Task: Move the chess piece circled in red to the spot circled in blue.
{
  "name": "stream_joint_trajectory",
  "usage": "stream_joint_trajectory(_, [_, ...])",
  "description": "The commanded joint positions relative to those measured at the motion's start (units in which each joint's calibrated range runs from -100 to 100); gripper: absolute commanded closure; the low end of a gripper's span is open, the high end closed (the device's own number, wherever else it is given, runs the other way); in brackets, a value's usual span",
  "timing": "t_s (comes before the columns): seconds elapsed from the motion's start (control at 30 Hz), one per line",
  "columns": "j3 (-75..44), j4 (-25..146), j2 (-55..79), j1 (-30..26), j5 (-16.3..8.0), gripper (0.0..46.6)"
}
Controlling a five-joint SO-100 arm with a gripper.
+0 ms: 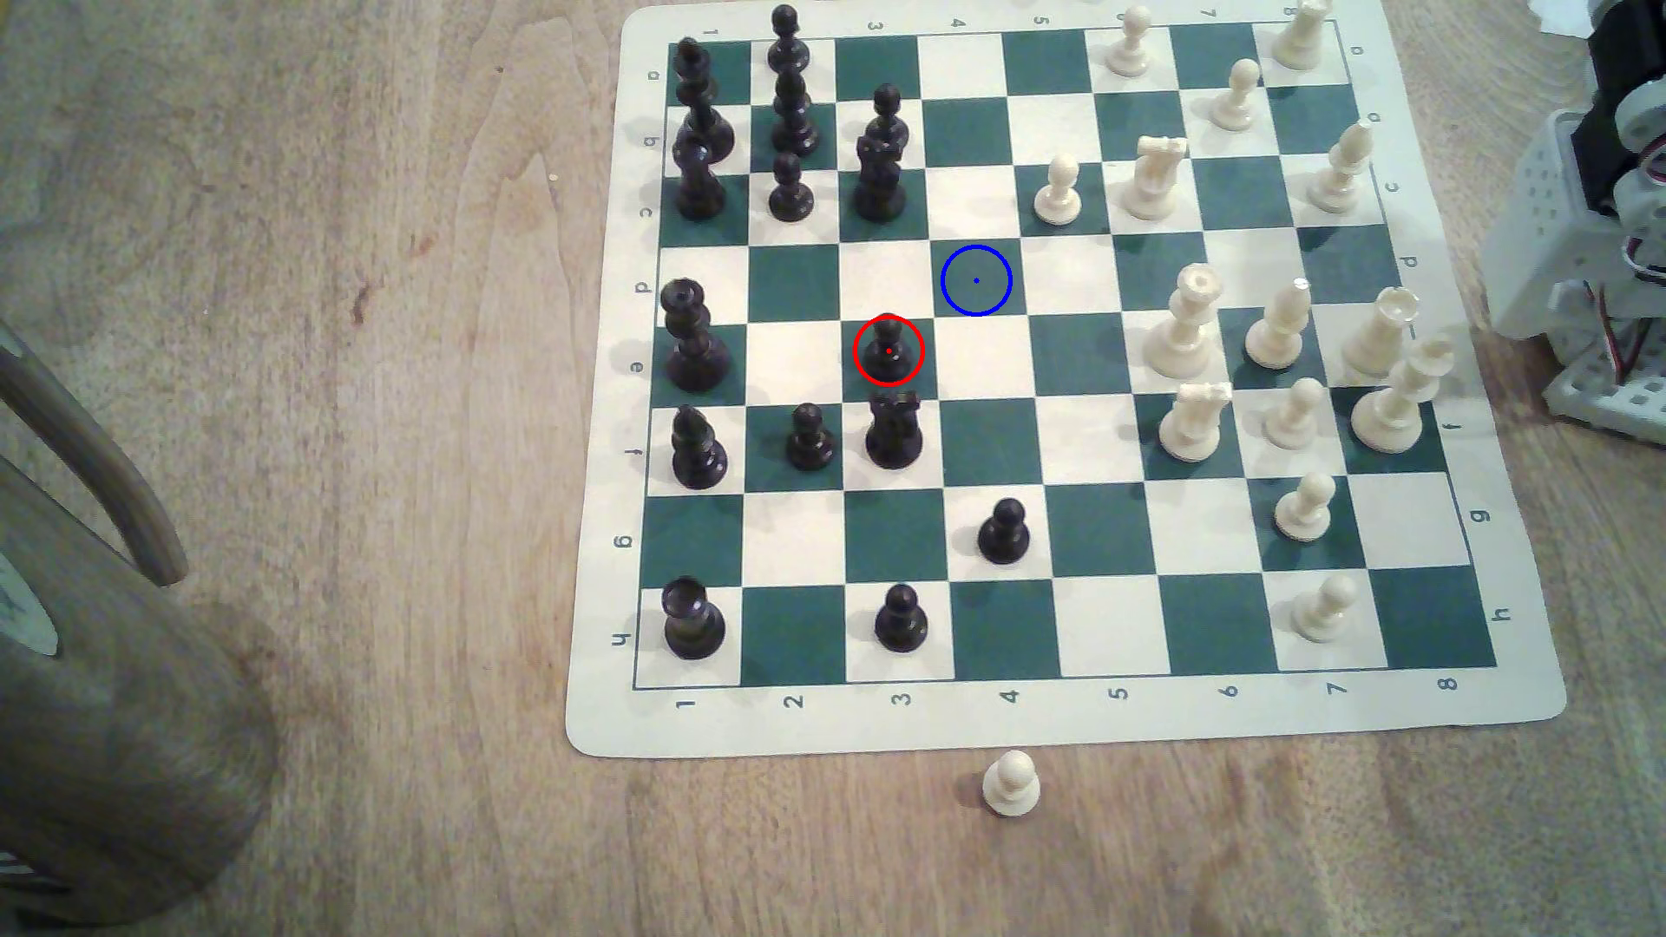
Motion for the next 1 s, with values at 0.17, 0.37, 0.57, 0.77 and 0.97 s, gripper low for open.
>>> stream_joint_trajectory(0.17, [-2.72, 5.37, 0.22, -3.63, -0.05, 46.4])
stream_joint_trajectory(0.37, [-11.61, 22.57, 0.22, -4.41, -0.05, 46.4])
stream_joint_trajectory(0.57, [-18.95, 39.61, 0.22, -5.35, -0.05, 46.4])
stream_joint_trajectory(0.77, [-29.74, 63.77, 0.22, -5.11, -0.24, 46.4])
stream_joint_trajectory(0.97, [-32.73, 79.25, 0.22, -7.07, -4.74, 36.2])
